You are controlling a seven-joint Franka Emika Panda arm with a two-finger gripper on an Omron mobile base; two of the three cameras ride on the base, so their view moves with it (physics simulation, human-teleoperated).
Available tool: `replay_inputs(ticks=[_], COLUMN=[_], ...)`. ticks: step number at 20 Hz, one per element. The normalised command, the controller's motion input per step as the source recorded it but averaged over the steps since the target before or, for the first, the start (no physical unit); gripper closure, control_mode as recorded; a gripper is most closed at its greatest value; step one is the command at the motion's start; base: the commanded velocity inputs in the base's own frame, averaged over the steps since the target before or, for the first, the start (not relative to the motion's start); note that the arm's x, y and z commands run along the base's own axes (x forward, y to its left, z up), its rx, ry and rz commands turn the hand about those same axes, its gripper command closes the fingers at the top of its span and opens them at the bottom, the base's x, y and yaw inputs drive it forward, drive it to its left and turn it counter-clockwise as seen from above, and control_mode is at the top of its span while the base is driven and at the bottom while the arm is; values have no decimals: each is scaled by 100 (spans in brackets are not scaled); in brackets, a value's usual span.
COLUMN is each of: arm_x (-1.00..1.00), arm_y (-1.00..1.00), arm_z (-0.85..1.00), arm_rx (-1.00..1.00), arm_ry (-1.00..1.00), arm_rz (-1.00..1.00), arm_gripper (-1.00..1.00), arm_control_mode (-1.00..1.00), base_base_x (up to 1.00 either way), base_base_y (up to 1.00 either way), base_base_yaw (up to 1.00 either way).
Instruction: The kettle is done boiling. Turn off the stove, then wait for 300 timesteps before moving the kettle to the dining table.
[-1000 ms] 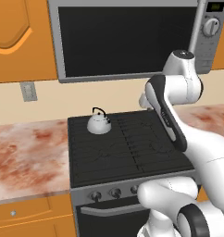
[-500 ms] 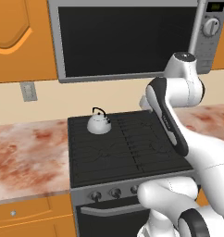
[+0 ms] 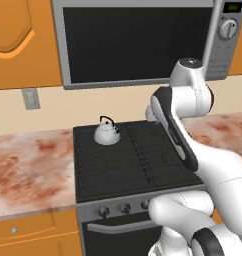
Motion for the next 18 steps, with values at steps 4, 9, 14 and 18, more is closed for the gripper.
replay_inputs(ticks=[4, 9, 14, 18], arm_x=[-1, 0, 0, 0], arm_y=[13, -1, -13, 0], arm_z=[0, 0, 0, 0], arm_rx=[-1, 0, 2, 0], arm_ry=[0, 0, 0, 0], arm_rz=[0, 0, -2, 0], arm_gripper=[-100, -100, -100, -100], arm_control_mode=[-100, -100, 100, 100], base_base_x=[0, 0, 0, 2], base_base_y=[0, 0, -17, -52], base_base_yaw=[0, 0, -1, 0])
